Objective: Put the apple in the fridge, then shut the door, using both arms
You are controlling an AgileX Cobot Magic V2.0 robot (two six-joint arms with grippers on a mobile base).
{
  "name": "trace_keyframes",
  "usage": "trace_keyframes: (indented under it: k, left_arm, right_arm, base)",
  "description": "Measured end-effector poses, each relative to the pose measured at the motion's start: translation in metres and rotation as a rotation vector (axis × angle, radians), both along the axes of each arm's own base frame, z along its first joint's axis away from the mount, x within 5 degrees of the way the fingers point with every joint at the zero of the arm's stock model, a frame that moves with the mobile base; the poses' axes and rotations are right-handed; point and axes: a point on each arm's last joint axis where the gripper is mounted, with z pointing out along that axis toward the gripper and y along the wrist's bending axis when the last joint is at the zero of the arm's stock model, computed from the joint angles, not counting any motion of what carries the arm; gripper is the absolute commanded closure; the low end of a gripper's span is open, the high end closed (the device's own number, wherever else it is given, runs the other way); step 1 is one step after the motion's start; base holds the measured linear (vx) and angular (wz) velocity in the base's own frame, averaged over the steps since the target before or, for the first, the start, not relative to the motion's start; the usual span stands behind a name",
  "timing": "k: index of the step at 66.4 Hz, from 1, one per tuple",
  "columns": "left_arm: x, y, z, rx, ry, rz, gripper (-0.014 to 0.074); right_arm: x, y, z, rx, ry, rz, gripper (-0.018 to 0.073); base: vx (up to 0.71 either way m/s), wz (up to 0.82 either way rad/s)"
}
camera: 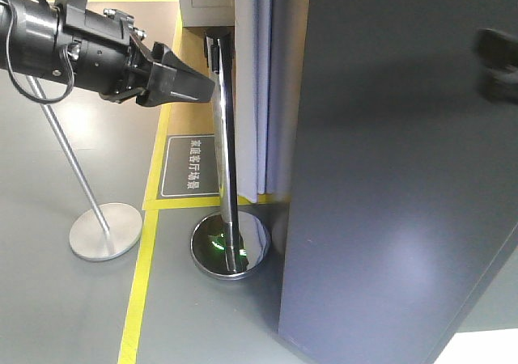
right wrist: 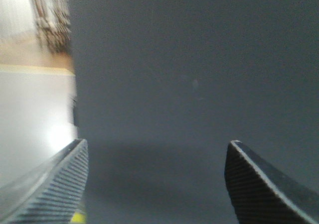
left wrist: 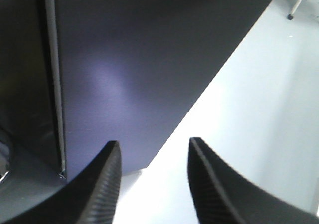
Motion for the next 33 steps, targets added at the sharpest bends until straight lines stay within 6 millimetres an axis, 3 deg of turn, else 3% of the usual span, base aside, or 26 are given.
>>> trace_keyframes:
  k: [13, 33]
  left_arm:
    - [0.002, 0.001, 0.001, -0.003, -0.017, 0.019, 0.0365]
    - [0.003, 0.001, 0.001, -0.003, -0.023, 0.026, 0.0362]
  right_arm:
    - [0.052, -0.004, -0.014, -0.023, 0.031, -0.095, 0.0003]
    - [0.105, -0.006, -0.039, -0.037, 0.075, -0.17, 0.0003]
  base:
    - [0.0, 0.0]
    - [0.0, 0.0]
